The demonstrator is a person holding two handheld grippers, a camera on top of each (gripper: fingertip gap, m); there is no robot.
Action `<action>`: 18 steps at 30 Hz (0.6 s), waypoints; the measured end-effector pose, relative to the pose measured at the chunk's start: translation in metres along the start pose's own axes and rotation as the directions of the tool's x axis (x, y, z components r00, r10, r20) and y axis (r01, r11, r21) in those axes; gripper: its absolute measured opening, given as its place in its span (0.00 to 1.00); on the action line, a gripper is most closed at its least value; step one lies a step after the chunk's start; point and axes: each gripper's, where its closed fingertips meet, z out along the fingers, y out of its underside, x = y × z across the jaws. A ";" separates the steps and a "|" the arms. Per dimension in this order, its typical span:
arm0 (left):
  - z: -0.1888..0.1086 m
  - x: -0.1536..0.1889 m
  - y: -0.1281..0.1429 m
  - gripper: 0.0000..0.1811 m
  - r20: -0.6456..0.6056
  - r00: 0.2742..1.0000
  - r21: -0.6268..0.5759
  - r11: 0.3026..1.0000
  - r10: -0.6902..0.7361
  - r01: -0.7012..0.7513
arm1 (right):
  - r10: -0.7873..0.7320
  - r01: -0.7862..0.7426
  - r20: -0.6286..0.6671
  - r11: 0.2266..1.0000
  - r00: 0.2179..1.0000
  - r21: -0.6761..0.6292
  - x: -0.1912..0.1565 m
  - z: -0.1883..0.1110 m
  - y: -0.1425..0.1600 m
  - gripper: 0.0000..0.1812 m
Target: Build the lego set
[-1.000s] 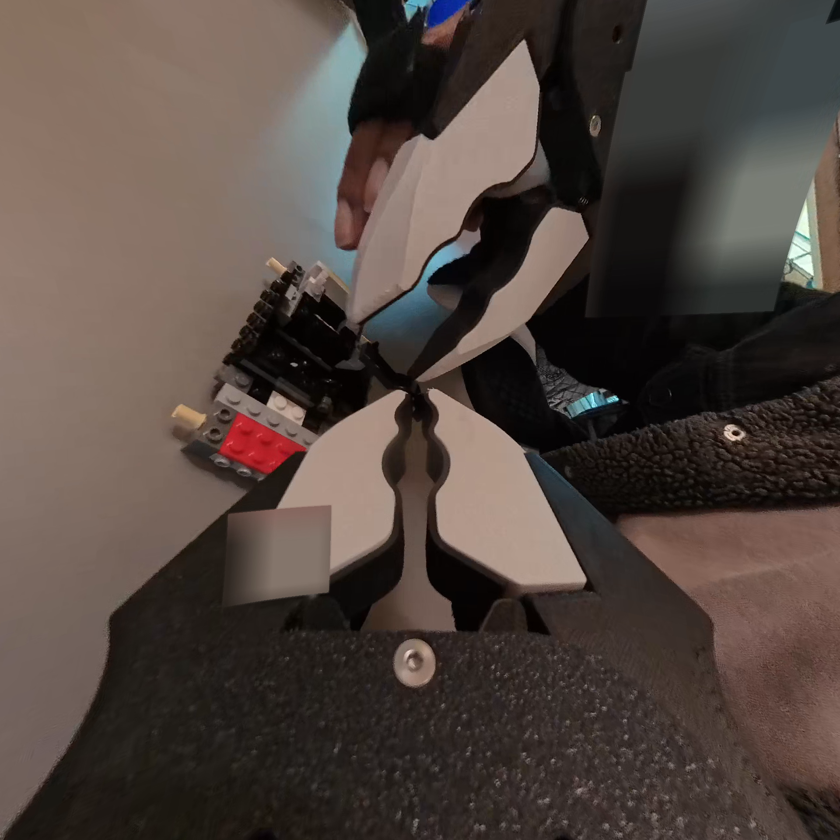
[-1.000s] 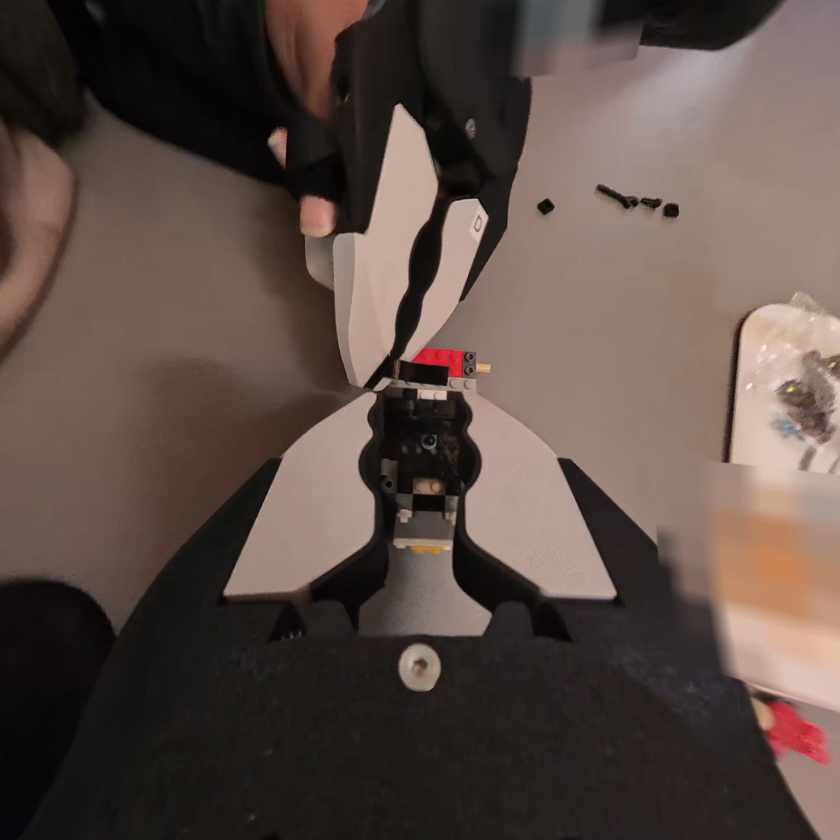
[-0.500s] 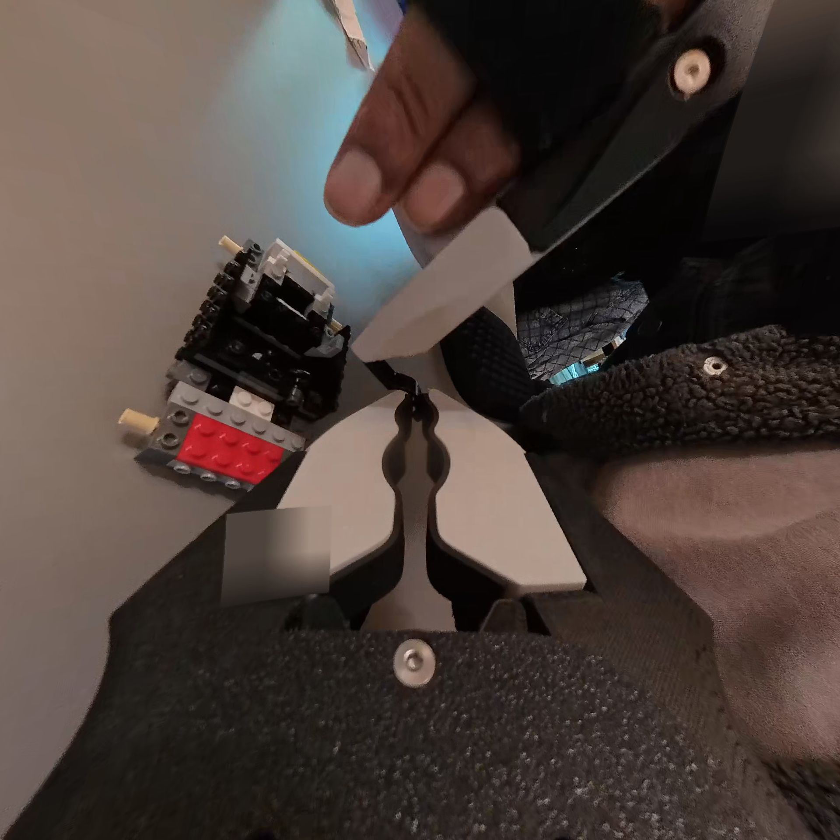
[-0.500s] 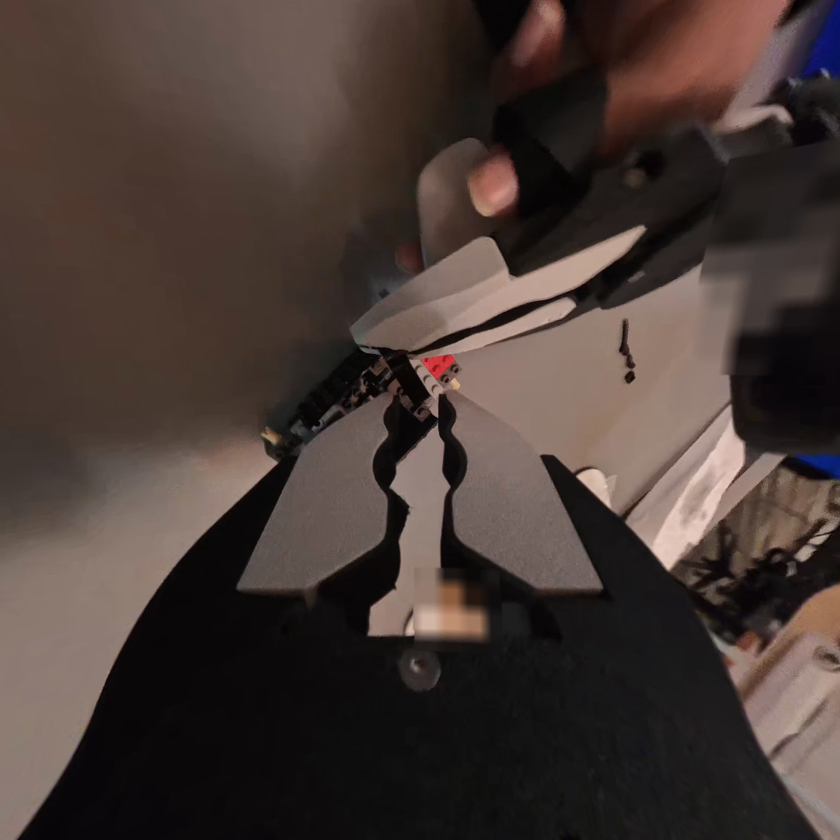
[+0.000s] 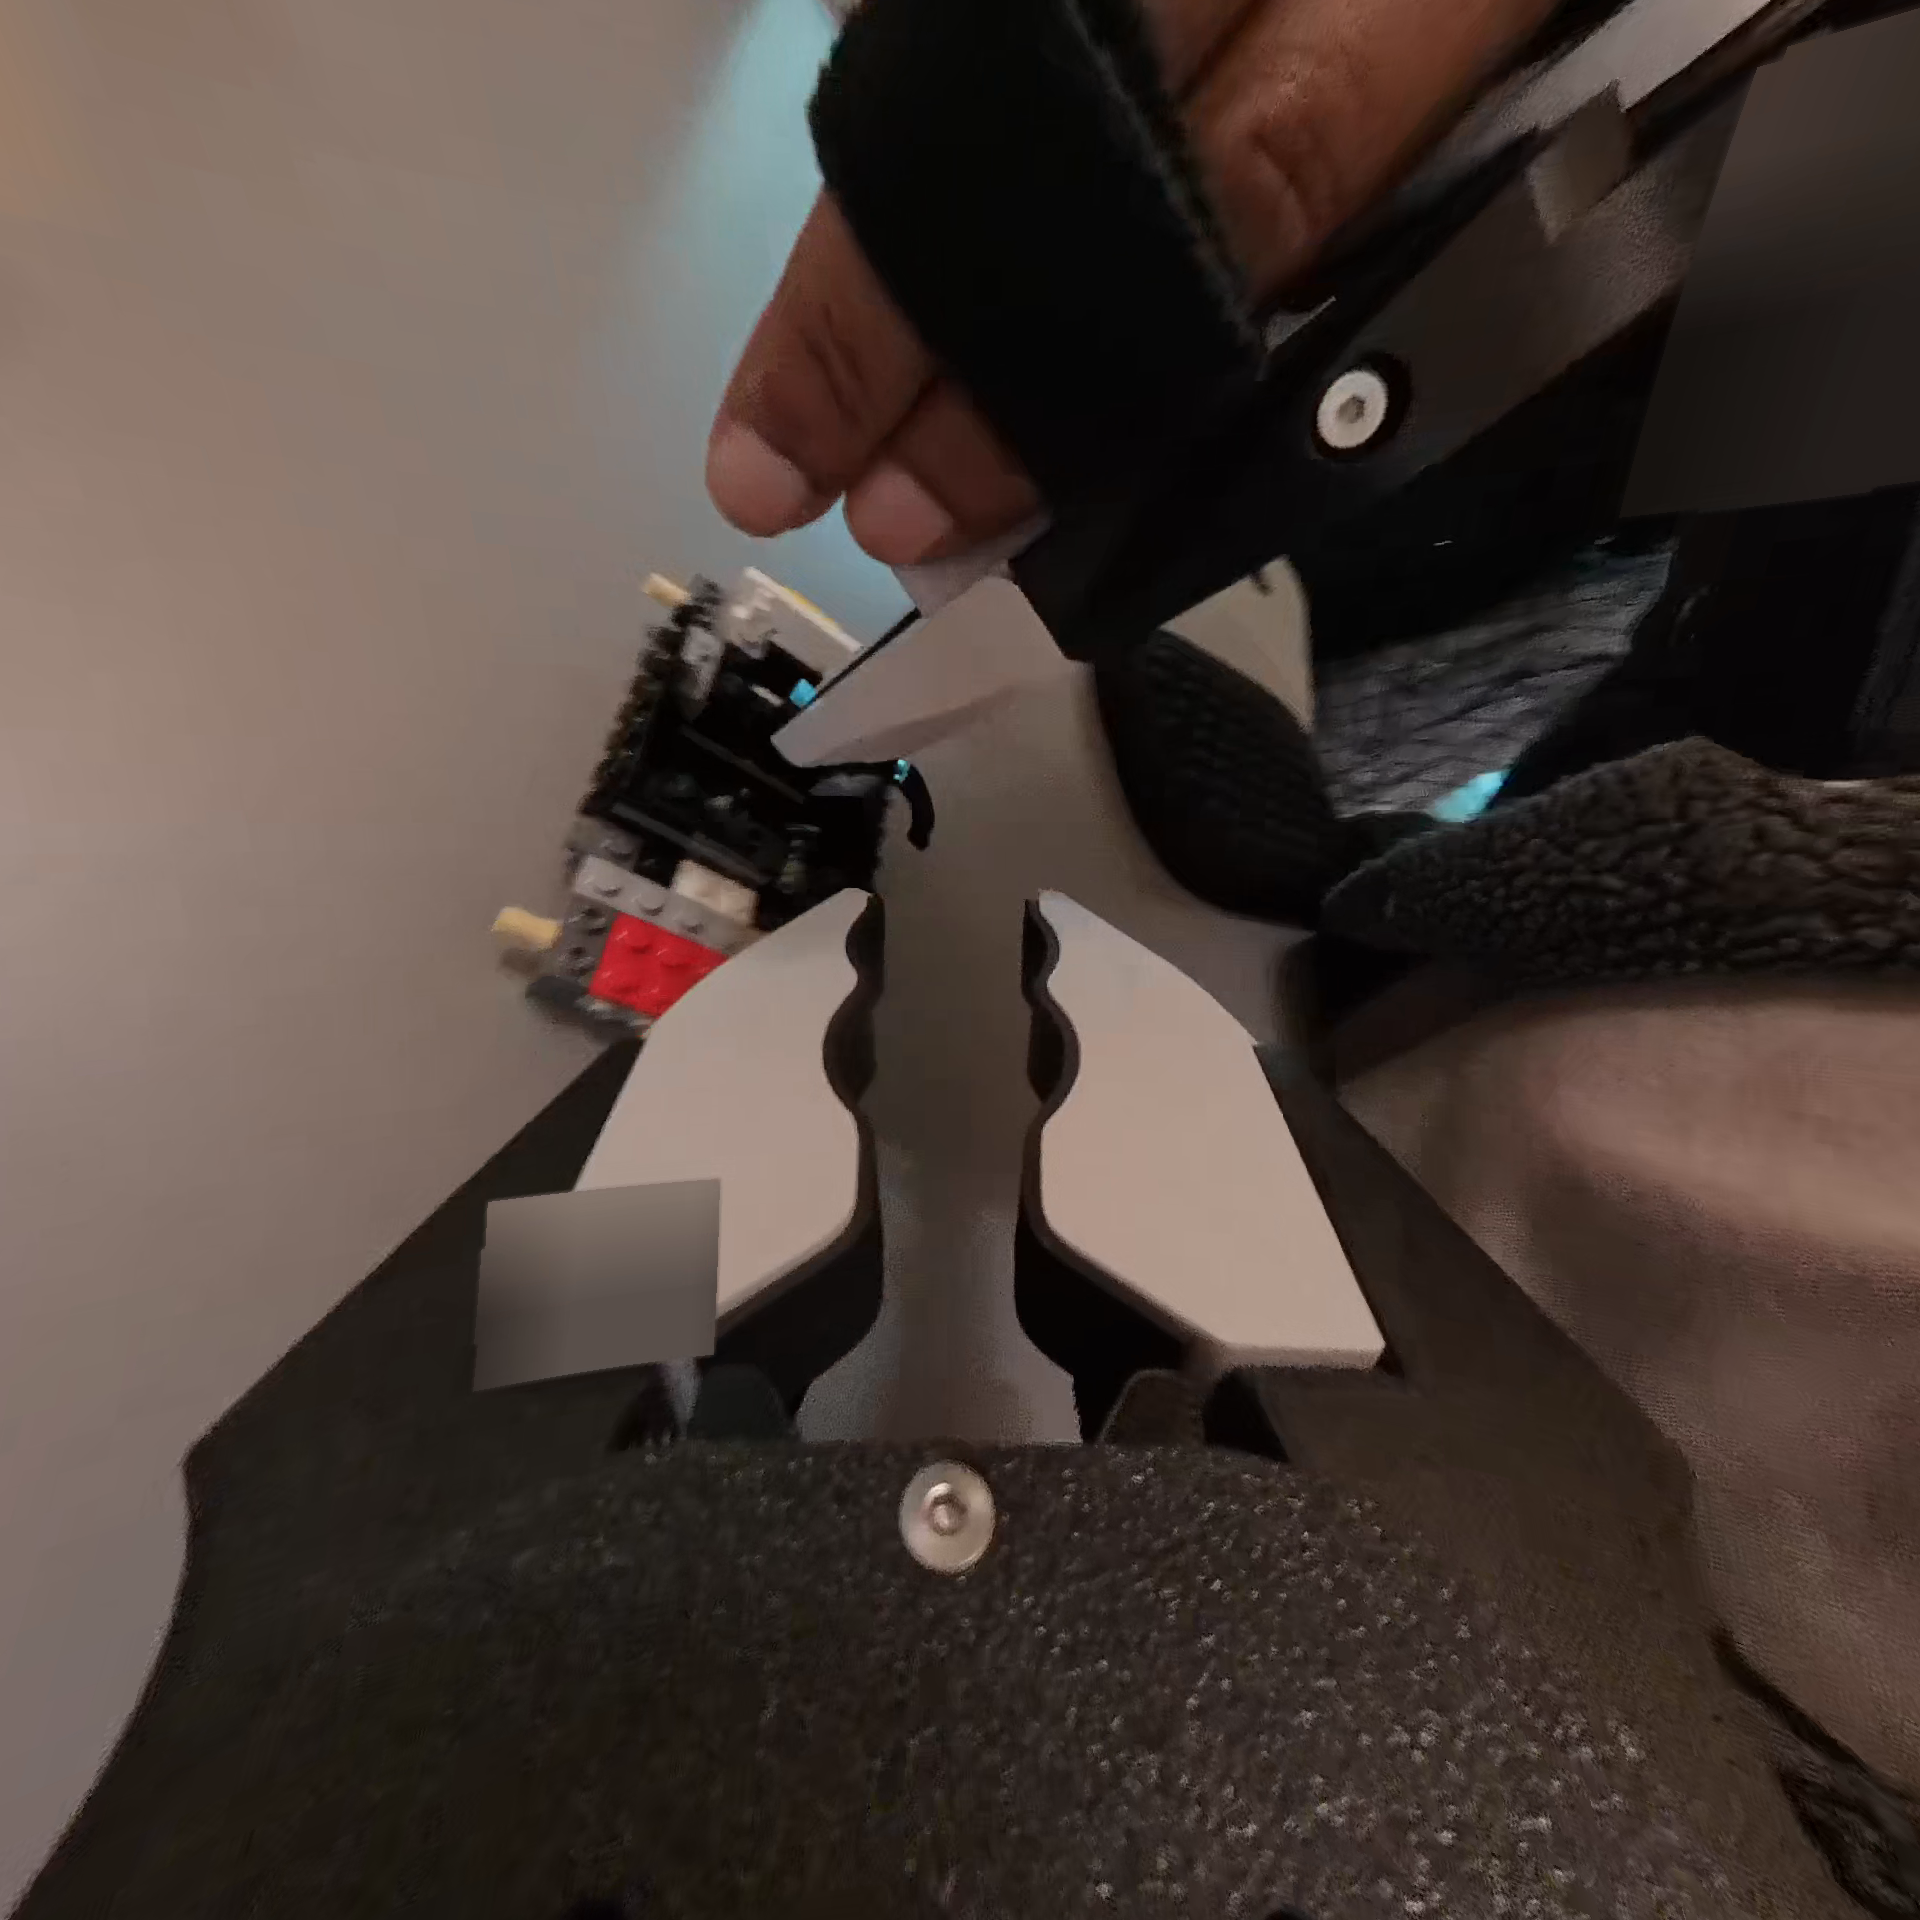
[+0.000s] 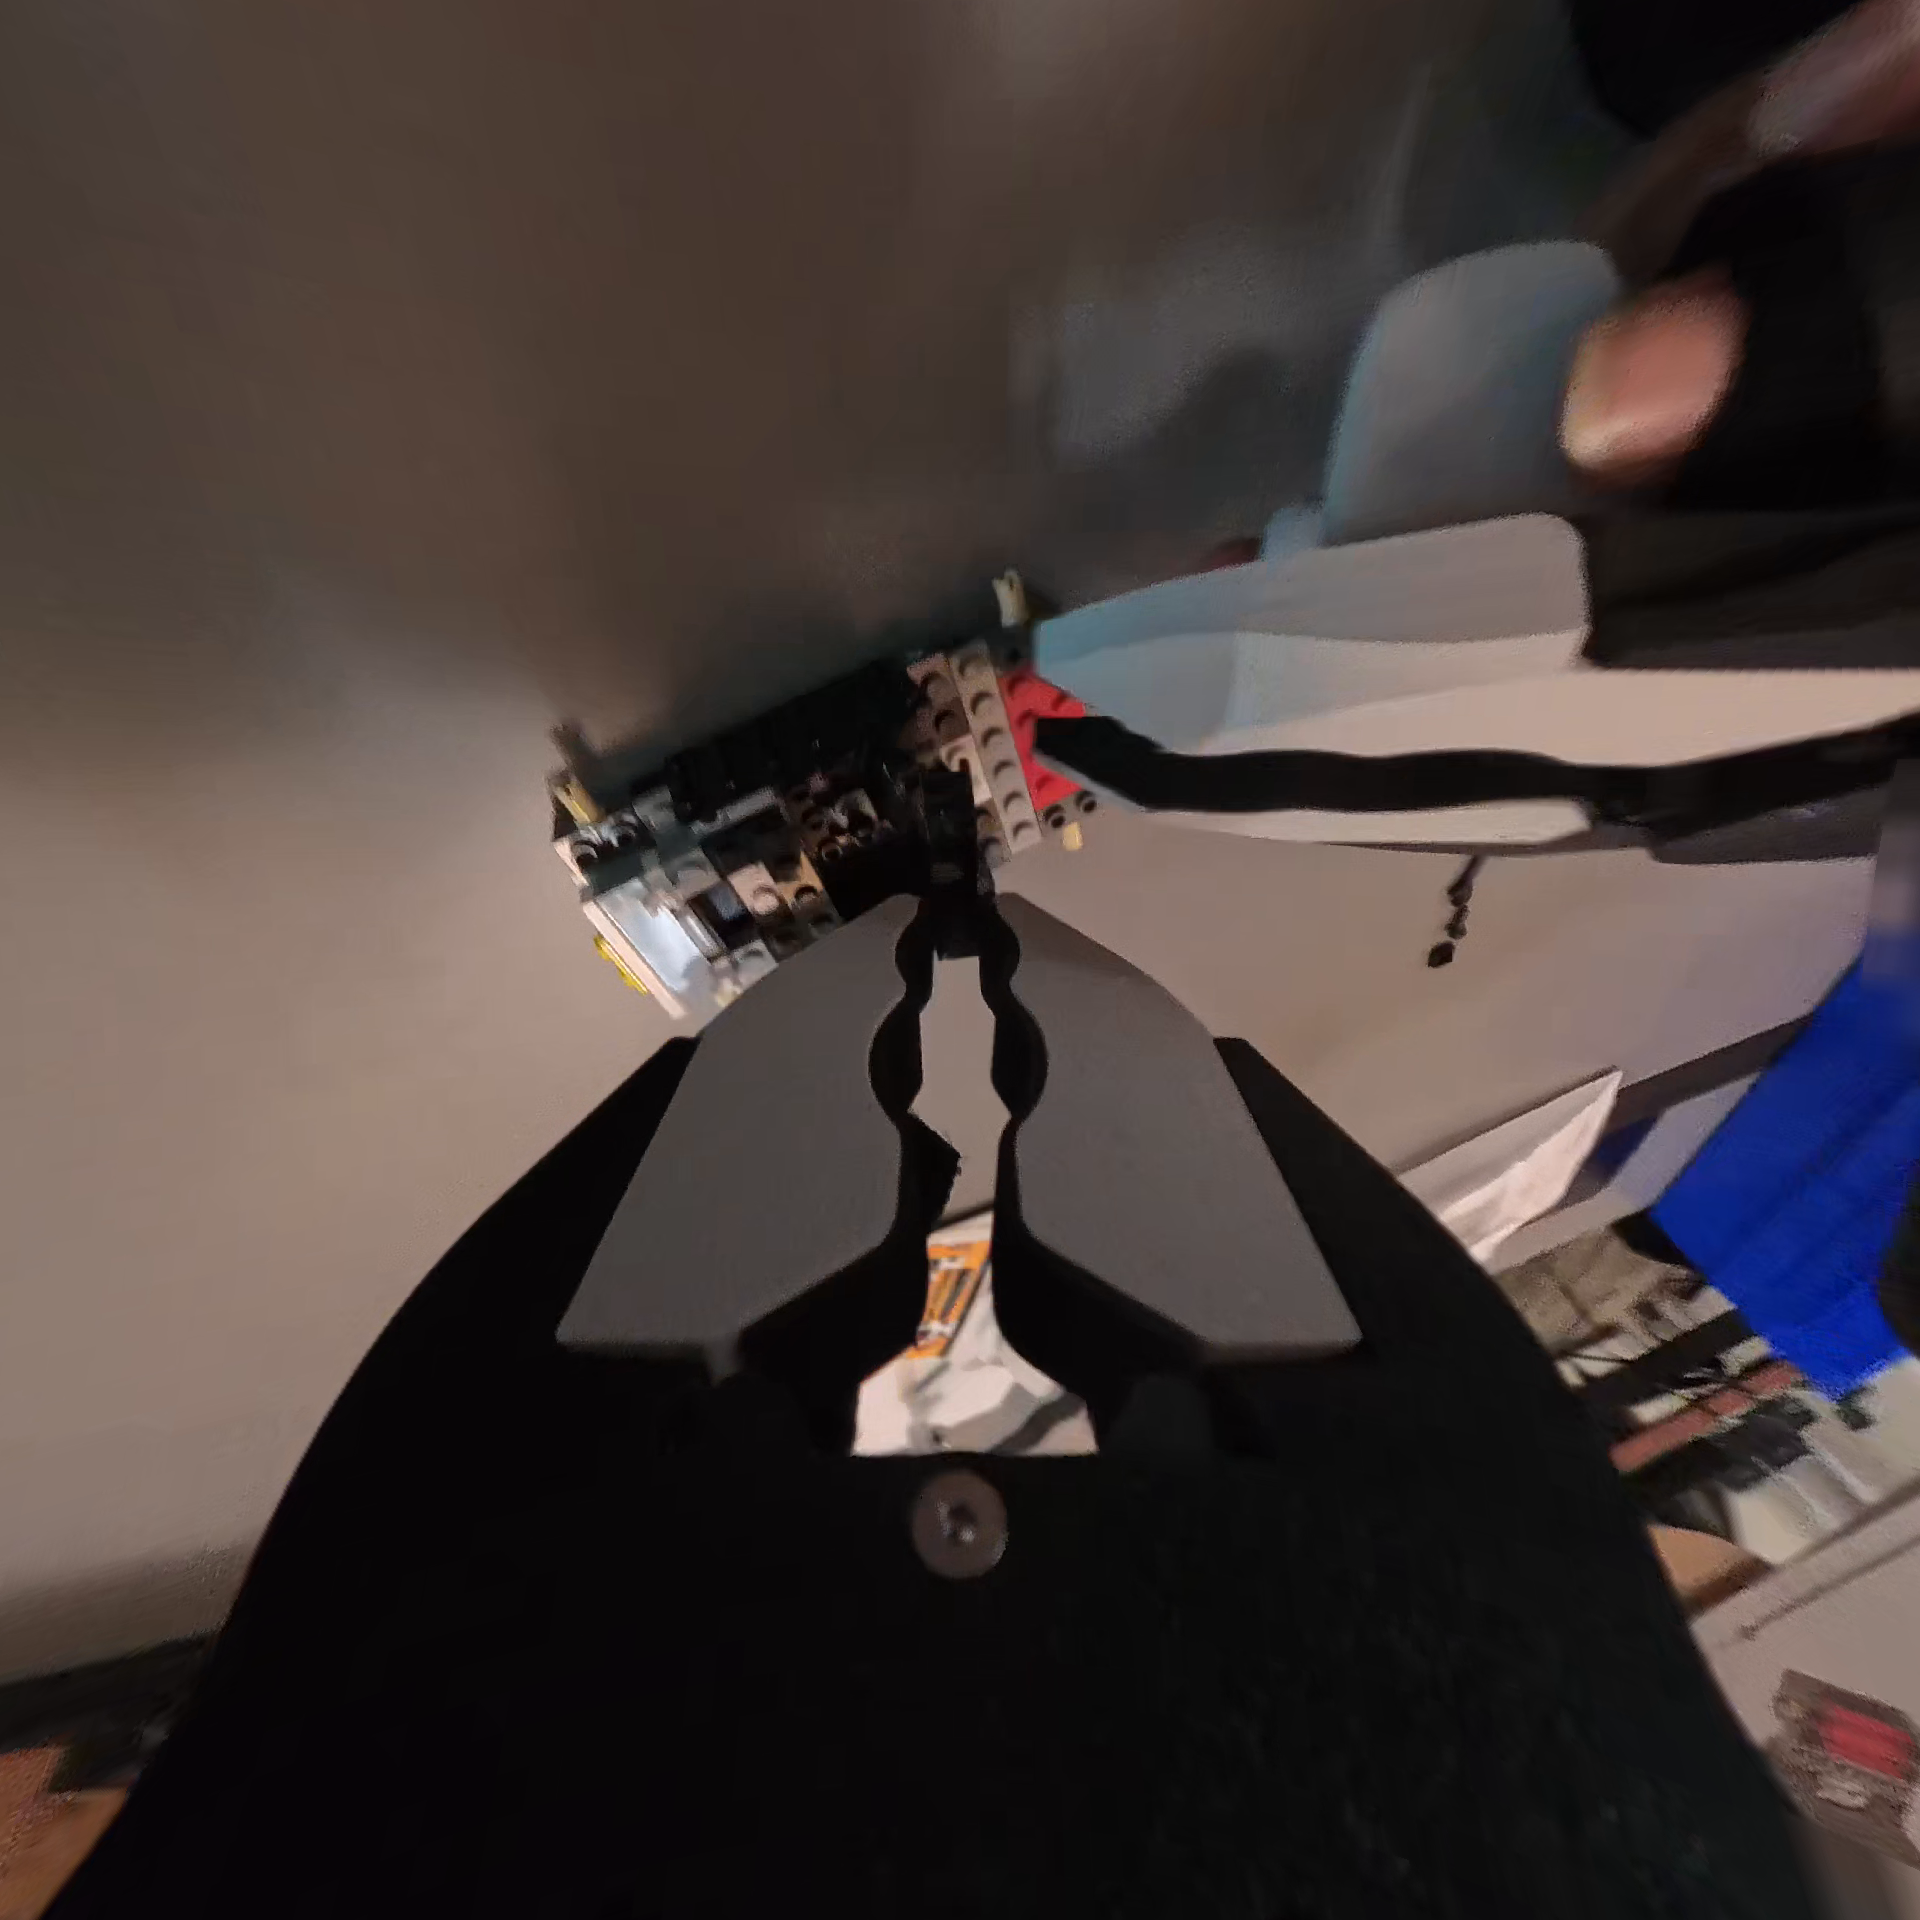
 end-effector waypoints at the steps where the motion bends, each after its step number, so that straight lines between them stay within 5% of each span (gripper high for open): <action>1: -0.004 -0.005 0.000 0.13 0.046 0.999 -0.005 1.000 0.029 -0.029 | -0.036 0.036 -0.006 0.999 0.999 -0.013 0.002 0.002 0.003 0.04; 6: -0.015 -0.024 0.002 0.12 0.172 0.982 -0.044 0.996 0.082 -0.076 | -0.144 0.144 0.024 0.989 0.989 -0.025 0.005 0.017 0.001 0.04; 18: -0.015 -0.028 0.004 0.09 0.186 0.979 -0.050 0.996 0.078 -0.070 | -0.208 0.210 0.092 0.978 0.974 -0.011 -0.004 0.025 -0.002 0.04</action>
